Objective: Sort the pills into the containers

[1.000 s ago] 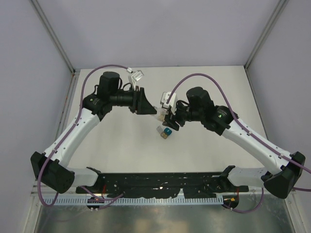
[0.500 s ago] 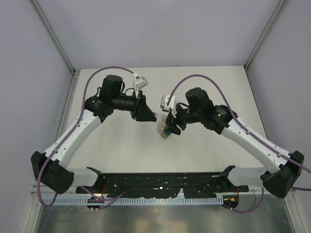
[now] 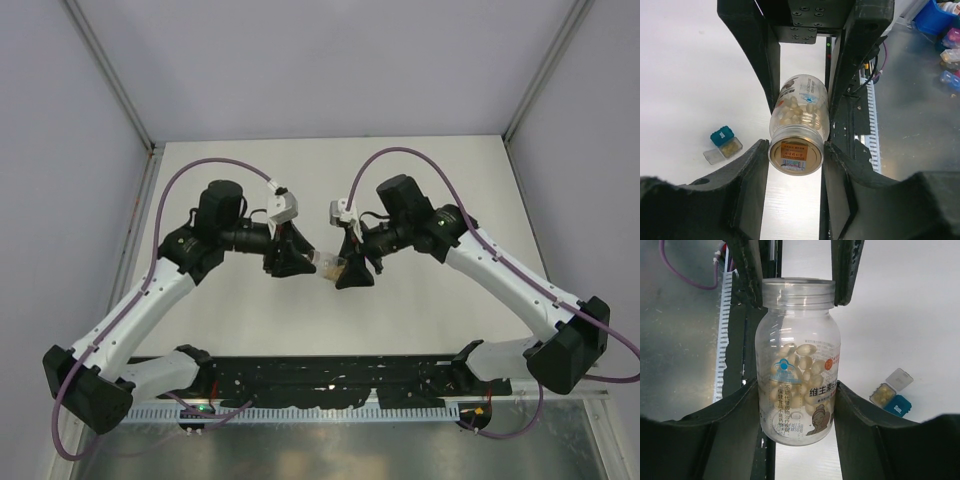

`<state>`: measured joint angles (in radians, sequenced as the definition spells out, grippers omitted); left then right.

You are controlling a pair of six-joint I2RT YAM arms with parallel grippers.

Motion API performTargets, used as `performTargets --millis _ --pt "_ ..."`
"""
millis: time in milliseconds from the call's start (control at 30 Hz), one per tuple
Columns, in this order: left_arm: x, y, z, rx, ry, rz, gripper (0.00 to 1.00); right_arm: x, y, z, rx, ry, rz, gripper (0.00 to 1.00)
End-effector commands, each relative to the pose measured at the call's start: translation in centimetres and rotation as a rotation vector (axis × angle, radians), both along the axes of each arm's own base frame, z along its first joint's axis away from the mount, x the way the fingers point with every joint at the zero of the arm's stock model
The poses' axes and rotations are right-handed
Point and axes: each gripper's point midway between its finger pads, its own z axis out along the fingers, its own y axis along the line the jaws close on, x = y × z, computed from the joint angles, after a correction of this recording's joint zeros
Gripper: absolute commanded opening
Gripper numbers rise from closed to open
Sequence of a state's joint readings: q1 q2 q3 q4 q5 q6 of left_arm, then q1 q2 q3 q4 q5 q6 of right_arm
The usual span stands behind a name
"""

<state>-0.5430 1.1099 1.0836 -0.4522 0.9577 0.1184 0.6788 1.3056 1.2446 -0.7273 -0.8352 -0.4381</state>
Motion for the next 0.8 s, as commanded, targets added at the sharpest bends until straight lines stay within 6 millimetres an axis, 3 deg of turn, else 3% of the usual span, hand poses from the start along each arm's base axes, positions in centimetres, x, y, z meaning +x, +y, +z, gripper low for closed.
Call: performTargets --millis 0,200,467,767 --pt "0.1 -0.2 0.1 -0.003 -0.053 0.0 0.58 0.2 1.5 4.4 0.142 -0.074 0.066 0.06" --pt "1.5 0.2 1.7 -0.003 -0.023 0.089 1.0 0.6 1.2 3.6 0.117 -0.089 0.044 0.06" --pt "3.2 1.2 4.6 -0.082 0.125 0.195 1.0 1.9 0.8 2.8 0.081 -0.155 -0.031 0.06" --pt "5.1 0.8 4.7 -0.104 0.353 0.3 0.99 4.3 0.7 3.1 0.022 -0.317 -0.176 0.06"
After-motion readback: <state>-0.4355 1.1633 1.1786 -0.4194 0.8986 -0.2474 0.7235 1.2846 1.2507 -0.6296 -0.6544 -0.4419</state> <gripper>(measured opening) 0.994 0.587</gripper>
